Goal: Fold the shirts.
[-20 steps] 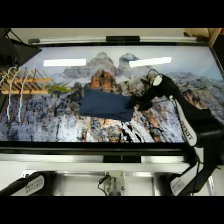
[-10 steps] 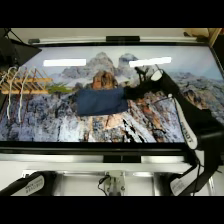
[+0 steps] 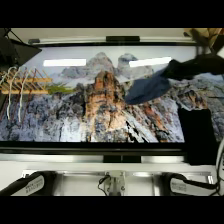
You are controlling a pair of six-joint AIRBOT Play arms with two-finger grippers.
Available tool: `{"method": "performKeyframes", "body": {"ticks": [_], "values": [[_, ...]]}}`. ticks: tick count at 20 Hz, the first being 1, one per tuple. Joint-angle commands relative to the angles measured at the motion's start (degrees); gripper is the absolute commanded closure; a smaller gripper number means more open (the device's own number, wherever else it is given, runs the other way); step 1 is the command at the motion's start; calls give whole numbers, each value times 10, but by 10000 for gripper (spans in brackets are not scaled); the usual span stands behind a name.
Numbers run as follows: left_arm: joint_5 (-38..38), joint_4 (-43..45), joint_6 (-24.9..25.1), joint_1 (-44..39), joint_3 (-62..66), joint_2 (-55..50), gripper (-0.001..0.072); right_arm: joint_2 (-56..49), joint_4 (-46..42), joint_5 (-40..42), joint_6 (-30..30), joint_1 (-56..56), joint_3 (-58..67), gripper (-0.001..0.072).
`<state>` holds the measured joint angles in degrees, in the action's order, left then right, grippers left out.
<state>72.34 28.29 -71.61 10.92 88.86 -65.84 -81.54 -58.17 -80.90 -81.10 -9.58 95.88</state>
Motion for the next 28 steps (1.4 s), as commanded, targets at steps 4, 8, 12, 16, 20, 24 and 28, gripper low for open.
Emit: {"method": "performKeyframes", "body": {"ticks": [4, 8, 12, 16, 20, 24, 28], "values": [[28, 0, 0, 0, 0, 0, 672, 44, -130, -56, -23, -206, 2, 646], [32, 0, 0, 0, 0, 0, 672, 44, -129, -18, -66, -292, 2, 646], [31, 0, 0, 0, 0, 0, 672, 44, -147, -101, -70, -318, 2, 646], [32, 0, 0, 0, 0, 0, 672, 56, -239, -167, -90, -317, 2, 646], [32, 0, 5, 0, 0, 0, 672, 66, -302, -208, -89, -317, 2, 646], [32, 0, 5, 0, 0, 0, 672, 67, -315, -251, -89, -317, -23, 646], [34, 0, 4, 0, 0, 0, 672, 70, -374, -256, -86, -317, -61, 645]]}}
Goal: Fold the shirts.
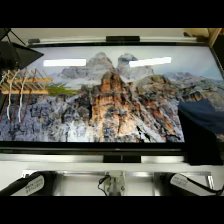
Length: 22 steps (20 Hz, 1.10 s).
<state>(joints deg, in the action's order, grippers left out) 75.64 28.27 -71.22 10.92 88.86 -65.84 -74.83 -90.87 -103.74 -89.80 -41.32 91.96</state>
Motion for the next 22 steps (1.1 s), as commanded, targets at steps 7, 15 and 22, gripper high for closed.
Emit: {"method": "performKeyframes", "body": {"ticks": [7, 15, 22], "values": [[1, 0, 0, 0, 0, 0, 672, 9, -87, 5, -14, 0, -131, 646], [1, 0, 0, 0, 0, 0, 673, 63, -132, 106, -48, 0, -296, 645], [1, 0, 0, 0, 0, 0, 672, 63, -135, 145, -113, 0, -365, 316]]}}
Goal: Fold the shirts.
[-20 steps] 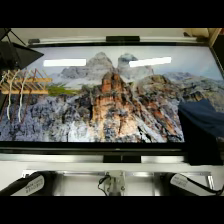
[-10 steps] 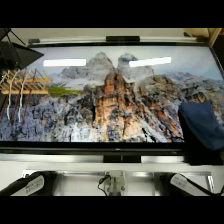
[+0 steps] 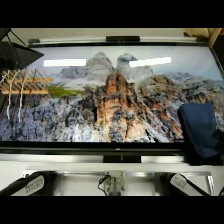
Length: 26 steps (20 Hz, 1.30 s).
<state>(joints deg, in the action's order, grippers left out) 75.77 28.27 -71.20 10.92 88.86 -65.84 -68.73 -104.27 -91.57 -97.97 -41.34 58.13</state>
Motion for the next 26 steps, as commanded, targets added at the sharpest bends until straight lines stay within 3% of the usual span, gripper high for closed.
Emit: {"method": "performKeyframes", "body": {"ticks": [1, 5, 7, 8, 10, 12, 13, 14, 15, 16, 17, 19, 20, 22, 23, 24, 26], "values": [[-1, 0, 0, 0, 0, 0, 672, 2, -3, 21, -20, 0, -28, 168], [-2, 6, 0, 0, 0, 0, 673, 4, -117, -53, 37, 0, 3, 168], [-7, 57, 0, -2, 1, 0, 675, 3, -137, -50, 109, 7, 83, 168], [-11, 134, -8, -13, 2, 0, 677, 3, -133, -22, 142, 25, 136, 169], [-3, 415, -90, -74, 15, -14, 677, 3, -81, 69, 142, 86, 246, 169], [51, 675, -158, -165, 34, -53, 676, 3, -51, 162, 116, 191, 319, 169], [88, 753, -170, -206, 37, -80, 676, 3, -36, 195, 90, 258, 336, 183], [124, 785, -168, -240, 37, -110, 674, -2, -20, 202, 91, 321, 336, 348], [160, 779, -155, -266, 37, -146, 654, -22, -8, 171, 79, 383, 336, 349], [185, 772, -160, -285, 34, -177, 479, -52, 24, 116, 33, 420, 336, 182], [193, 768, -184, -299, 22, -200, -6, -90, 102, 48, 15, 440, 336, 132], [166, 735, -205, -307, -32, -201, 4, -140, 279, -14, 59, 452, 326, 132], [120, 696, -230, -305, -65, -180, 4, -145, 309, -7, 48, 461, 319, 132], [5, 642, -273, -302, -134, -116, 9, -144, 266, 10, 6, 489, 311, 133], [-22, 645, -280, -301, -152, -94, 71, -144, 221, 9, 0, 505, 311, 133], [-24, 656, -279, -299, -155, -85, 113, -144, 189, 10, 0, 518, 311, 133], [-11, 675, -279, -295, -153, -81, 111, -144, 167, 20, 5, 535, 311, 133]]}}
